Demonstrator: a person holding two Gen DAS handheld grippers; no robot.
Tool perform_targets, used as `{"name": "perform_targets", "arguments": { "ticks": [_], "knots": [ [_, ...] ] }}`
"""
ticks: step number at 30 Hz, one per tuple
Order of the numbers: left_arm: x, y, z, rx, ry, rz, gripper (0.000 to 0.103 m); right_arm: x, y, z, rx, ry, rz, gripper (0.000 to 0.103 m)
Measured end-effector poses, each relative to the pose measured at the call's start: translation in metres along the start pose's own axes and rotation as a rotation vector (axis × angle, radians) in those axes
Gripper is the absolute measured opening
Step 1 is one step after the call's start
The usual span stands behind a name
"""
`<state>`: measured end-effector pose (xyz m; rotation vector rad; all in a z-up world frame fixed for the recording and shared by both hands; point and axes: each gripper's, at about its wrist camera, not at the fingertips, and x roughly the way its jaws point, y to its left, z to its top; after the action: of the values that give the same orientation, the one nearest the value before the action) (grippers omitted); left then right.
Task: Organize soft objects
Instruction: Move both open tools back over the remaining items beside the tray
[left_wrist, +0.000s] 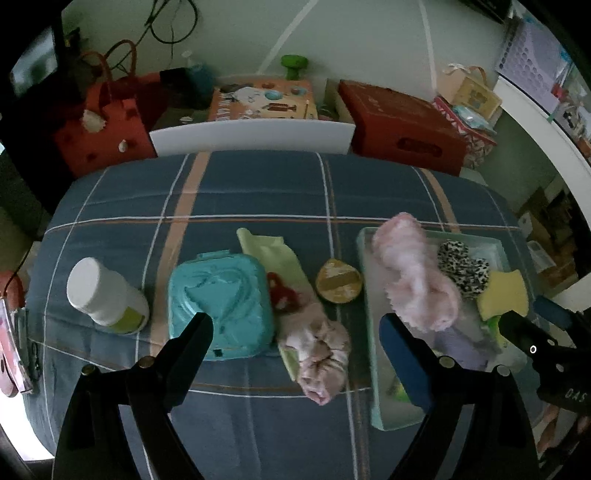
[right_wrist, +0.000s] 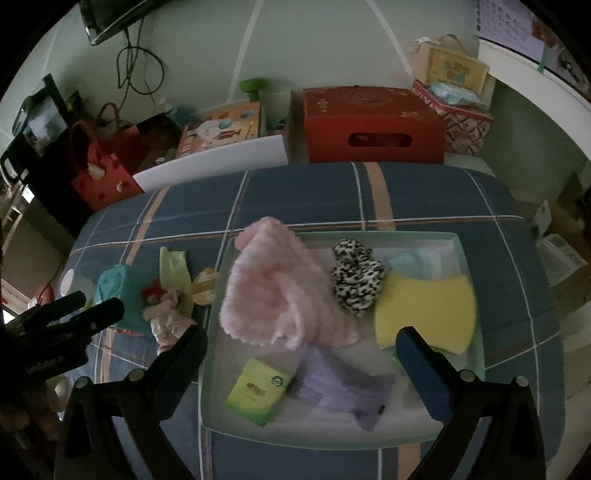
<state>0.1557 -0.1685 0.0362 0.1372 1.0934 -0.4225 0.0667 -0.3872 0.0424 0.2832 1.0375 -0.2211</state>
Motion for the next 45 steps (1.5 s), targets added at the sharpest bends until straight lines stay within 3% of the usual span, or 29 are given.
{"name": "perform_targets", "arguments": {
  "ticks": [10, 24, 30, 37, 40, 45],
  "knots": [
    [0.005, 0.013, -0.006, 0.005, -0.03, -0.025, 0.092, 0.014, 0.024, -0.005, -0.051, -0.002, -0.045, 0.103],
    [0.002, 0.044, 0.003, 0.005, -0.026, -0.028, 0.092, 0.03, 0.054, 0.003, -0.105, 0.026, -0.044, 0.103],
    [0.002, 0.06, 0.024, 0.017, -0.002, -0.047, 0.092, 0.033, 0.073, 0.015, -0.147, 0.032, -0.012, 0.103],
    [0.018, 0.078, 0.054, 0.005, 0.094, -0.065, 0.092, 0.05, 0.1, 0.028, -0.185, 0.071, 0.057, 0.103],
    [0.02, 0.079, 0.056, -0.006, 0.111, -0.075, 0.092, 0.065, 0.107, 0.035, -0.199, 0.104, 0.077, 0.103],
    [0.01, 0.082, 0.039, -0.071, 0.081, -0.118, 0.091, 0.077, 0.113, 0.042, -0.242, 0.137, 0.105, 0.092]
  ]
}}
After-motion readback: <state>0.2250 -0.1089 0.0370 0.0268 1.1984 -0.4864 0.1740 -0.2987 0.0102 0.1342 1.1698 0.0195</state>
